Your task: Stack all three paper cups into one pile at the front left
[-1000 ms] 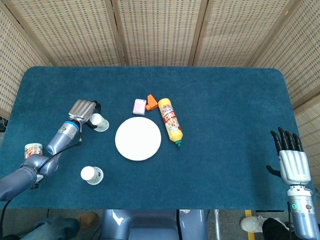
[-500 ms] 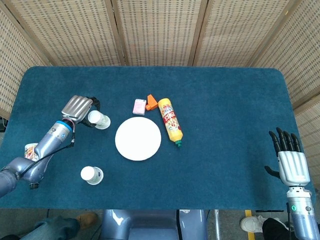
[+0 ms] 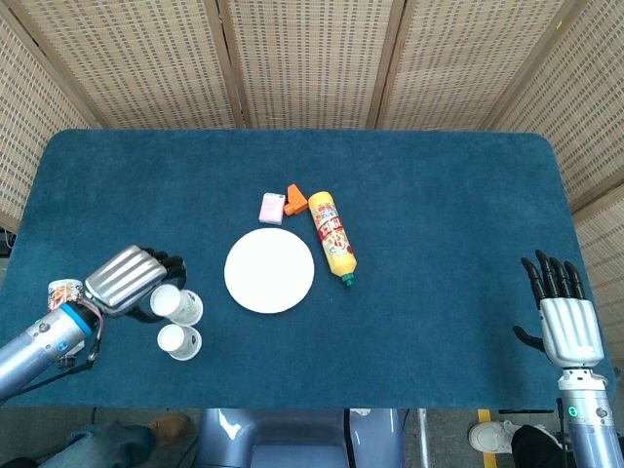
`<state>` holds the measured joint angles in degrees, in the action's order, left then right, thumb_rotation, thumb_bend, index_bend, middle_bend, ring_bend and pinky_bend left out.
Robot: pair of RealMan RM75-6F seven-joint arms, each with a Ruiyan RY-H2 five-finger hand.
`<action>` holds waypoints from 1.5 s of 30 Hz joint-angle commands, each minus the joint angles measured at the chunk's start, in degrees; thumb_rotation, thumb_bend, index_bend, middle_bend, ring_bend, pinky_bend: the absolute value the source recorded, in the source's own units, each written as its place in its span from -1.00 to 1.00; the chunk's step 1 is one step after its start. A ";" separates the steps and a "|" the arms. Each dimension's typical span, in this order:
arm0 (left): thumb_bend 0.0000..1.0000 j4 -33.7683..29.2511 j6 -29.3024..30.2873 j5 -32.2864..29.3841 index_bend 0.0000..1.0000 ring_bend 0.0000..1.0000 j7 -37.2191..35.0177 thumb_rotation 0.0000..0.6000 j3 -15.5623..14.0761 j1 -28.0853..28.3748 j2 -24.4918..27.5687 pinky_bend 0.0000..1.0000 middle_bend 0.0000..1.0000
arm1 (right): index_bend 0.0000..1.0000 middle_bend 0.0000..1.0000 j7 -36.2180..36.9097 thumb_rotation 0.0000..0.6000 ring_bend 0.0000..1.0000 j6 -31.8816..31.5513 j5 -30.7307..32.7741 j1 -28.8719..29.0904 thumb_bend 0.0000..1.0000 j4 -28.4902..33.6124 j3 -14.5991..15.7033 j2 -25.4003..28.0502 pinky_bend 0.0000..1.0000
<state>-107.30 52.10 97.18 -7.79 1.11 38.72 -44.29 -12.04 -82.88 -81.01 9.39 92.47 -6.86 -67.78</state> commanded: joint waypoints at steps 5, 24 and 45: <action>-0.88 1.04 -0.12 2.45 0.08 -0.13 -1.77 1.00 -3.37 -1.94 -0.52 0.04 -0.19 | -1.00 -1.00 0.15 1.00 -1.00 -0.39 -0.45 -0.20 -1.00 0.37 0.12 0.21 -1.00; -0.88 2.56 -2.18 0.29 0.07 -0.12 1.81 1.00 -3.63 -1.57 -3.06 -0.05 -0.19 | -1.00 -1.00 1.06 1.00 -1.00 -0.62 -0.39 -0.43 -1.00 0.58 -0.20 0.70 -1.00; -1.00 3.52 3.09 -0.07 -1.00 -1.00 3.64 1.00 -5.27 -5.24 -4.16 -1.00 -1.00 | -1.00 -1.00 0.87 1.00 -1.00 -0.67 -0.74 -0.60 -1.00 1.03 -0.01 0.88 -1.00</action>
<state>-103.69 52.80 98.47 -4.73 -4.38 35.21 -48.73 -11.17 -83.53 -81.74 8.81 93.49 -6.87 -66.90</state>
